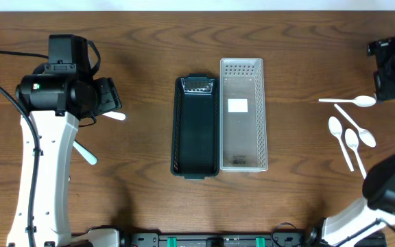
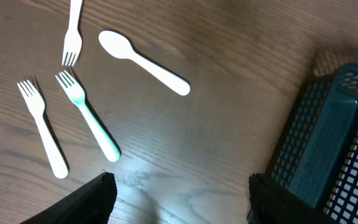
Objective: Pack container
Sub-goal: 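Lower the right gripper onto a white spoon and grasp it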
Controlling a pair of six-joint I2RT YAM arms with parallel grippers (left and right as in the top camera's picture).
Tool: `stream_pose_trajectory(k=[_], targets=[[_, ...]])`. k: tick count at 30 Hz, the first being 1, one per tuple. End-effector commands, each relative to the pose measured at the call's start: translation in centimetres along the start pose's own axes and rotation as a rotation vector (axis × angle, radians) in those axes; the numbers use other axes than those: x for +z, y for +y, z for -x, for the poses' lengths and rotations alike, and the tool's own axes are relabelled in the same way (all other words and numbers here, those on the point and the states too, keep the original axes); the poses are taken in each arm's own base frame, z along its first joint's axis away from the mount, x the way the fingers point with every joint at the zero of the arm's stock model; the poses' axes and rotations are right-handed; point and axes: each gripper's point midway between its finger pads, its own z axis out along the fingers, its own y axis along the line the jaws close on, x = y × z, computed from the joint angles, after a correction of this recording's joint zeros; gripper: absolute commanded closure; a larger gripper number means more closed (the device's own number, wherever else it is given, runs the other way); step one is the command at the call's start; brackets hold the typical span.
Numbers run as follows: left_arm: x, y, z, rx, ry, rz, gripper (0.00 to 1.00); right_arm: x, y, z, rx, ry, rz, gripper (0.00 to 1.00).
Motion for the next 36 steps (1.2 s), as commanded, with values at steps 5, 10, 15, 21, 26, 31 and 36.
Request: stream_pose_trajectory(k=[5,10,15,21,26,31,36], targets=[[0.0,0.2,0.0,-0.012,0.002,0.009,0.28,5.8,-0.2,-0.4,-0.034,0.090,-0.180,0.01],[0.2,0.2,-0.1,-0.011,0.008,0.011,0.28,10.0,-2.4,-0.8,-0.044,0.151,-0.286,0.01],[0.2,0.2,-0.1,-0.011,0.009,0.012,0.28,12.8,-3.9,-1.4,-0.080,0.195,-0.349,0.01],[0.2,0.2,-0.1,-0.011,0.009,0.011,0.28,14.3,-4.3,-0.4,-0.105,0.146,-0.373,0.01],[0.2,0.2,-0.1,-0.011,0.009,0.011,0.28,14.5,-4.3,0.7,-0.140,0.086,-0.387,0.01],[0.2,0.2,-0.1,-0.011,0.009,0.011,0.28,15.5,-4.9,0.4,-0.181,0.087,-0.418,0.01],[0.2,0.2,-0.1,-0.011,0.009,0.012,0.28,17.3,-5.8,-0.5,-0.192,0.111,-0.455,0.01]])
